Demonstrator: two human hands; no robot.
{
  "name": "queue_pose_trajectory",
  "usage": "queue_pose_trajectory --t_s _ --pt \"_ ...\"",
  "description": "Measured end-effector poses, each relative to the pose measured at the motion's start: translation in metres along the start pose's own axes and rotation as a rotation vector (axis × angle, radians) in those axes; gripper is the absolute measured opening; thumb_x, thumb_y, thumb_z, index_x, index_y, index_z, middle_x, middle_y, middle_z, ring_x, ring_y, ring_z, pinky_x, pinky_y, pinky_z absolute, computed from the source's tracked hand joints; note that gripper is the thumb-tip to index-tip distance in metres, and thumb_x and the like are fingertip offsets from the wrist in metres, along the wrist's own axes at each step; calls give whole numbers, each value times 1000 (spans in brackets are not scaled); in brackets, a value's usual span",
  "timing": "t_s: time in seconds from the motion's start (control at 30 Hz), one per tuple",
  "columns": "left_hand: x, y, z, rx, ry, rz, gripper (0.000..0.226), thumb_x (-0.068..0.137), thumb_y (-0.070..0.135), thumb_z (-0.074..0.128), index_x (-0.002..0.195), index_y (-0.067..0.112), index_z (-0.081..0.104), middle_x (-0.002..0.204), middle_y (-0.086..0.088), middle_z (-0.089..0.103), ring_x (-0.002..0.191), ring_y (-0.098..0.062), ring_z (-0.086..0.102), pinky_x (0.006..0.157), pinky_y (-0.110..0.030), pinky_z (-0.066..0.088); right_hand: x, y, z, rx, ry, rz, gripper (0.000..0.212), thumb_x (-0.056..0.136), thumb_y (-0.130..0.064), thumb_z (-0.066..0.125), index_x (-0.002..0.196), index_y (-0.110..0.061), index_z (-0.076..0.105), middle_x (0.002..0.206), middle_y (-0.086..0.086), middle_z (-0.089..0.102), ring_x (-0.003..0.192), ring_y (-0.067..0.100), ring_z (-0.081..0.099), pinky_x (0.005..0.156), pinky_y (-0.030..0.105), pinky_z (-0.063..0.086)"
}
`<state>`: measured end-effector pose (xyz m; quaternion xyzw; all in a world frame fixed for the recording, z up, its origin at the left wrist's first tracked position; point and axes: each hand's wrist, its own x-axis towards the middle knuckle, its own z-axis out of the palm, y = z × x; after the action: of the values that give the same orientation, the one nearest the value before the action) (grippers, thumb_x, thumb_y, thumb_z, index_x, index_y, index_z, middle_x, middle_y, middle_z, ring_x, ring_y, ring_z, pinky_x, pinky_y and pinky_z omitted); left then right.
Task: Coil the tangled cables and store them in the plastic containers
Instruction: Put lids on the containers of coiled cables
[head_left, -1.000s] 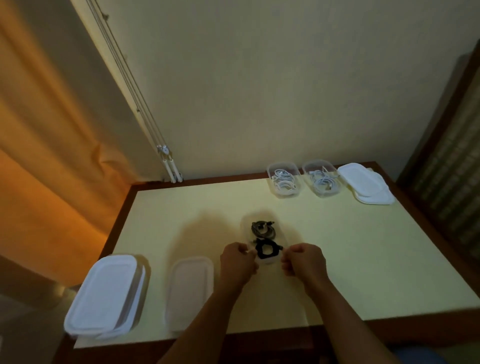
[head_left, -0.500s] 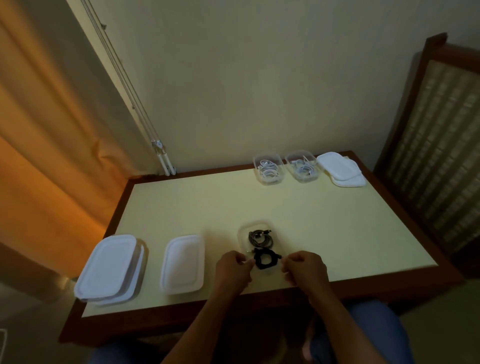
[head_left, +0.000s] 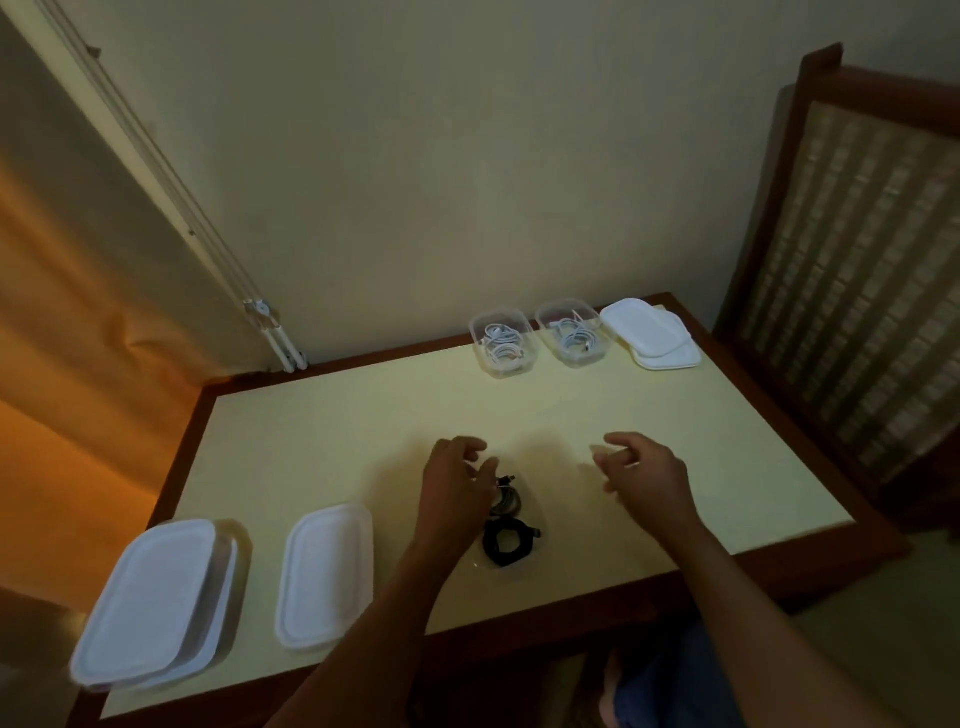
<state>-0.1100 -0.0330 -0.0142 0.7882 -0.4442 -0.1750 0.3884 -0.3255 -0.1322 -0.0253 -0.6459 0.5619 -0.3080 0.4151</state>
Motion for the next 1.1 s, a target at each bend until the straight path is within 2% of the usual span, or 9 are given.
queue_pose_trajectory --t_s 0.13,0.3,0.43,0.57,0.7,0.87,0.93,1.03,1.1 --pt "38 27 34 -117 -88 -12 19 94 27 72 111 19 71 100 1 69 83 -8 65 72 -20 49 45 2 -20 -9 54 -4 34 93 -32 71 125 -23 67 90 -2 71 67 9 71 65 33 59" --pt "81 57 88 -245 -201 -83 21 95 30 70 112 18 71 98 0 73 86 -16 72 72 -28 56 107 13 -46 -137 109 -49 36 95 -37 67 128 -22 66 98 2 71 77 16 71 72 33 57" --pt "110 74 128 -307 -295 -142 27 98 27 67 120 11 69 101 -5 74 78 -12 72 65 -26 54 162 30 -61 -262 136 -54 37 96 -41 64 129 -23 65 106 6 73 95 27 70 85 38 57" --pt "137 79 162 -315 -354 -202 32 98 27 66 125 9 68 109 -7 73 76 -12 71 63 -24 54 218 39 -73 -360 161 -52 35 98 -35 61 127 -15 68 121 12 70 111 32 65 87 30 45" --pt "159 77 191 -333 -357 -267 31 98 28 67 124 12 66 111 -9 71 75 -13 70 56 -20 51 268 46 -78 -494 166 -56 45 98 -39 60 136 -14 60 133 14 63 120 35 59 99 40 47" --pt "178 78 213 -316 -340 -261 27 98 30 65 118 12 69 106 -8 73 65 -10 68 54 -21 51 297 52 -71 -649 109 37 47 96 -45 63 133 -16 59 133 16 51 115 36 57 94 43 47" --pt "180 79 218 -311 -336 -254 26 96 32 65 113 14 72 103 -6 74 69 -14 70 60 -27 55 299 56 -67 -646 144 56 49 92 -46 68 129 -15 61 133 14 50 111 33 57 94 43 48" --pt "178 83 222 -276 -321 -245 33 86 45 65 107 22 75 99 -1 75 91 -26 73 83 -44 62 293 55 -65 -619 208 89 55 91 -41 71 133 -11 54 136 16 46 114 35 56 96 45 48" --pt "174 85 224 -254 -321 -242 37 86 48 63 112 24 75 102 2 75 95 -24 72 90 -47 60 289 53 -66 -638 204 101 57 90 -41 73 133 -8 55 136 17 46 114 35 57 96 45 49"
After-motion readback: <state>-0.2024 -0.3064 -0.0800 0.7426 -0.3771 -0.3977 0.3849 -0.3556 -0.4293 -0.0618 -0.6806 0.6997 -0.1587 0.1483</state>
